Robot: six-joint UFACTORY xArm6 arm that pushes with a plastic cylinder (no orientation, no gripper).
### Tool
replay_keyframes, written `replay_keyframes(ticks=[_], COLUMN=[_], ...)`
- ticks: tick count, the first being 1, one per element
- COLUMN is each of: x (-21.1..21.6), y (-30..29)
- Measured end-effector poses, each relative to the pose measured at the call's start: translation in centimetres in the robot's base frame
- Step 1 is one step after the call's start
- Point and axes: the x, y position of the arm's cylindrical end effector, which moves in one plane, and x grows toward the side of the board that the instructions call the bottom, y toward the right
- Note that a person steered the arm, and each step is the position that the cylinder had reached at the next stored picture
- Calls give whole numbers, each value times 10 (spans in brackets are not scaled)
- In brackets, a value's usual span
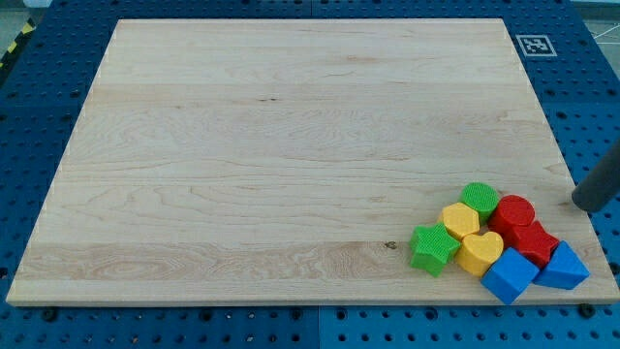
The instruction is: Push the blue triangle a bit left
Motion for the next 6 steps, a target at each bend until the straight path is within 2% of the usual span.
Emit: replay_keyframes(ticks=[1,2,4,6], x=[2,62,89,94], y=[0,2,1,-41])
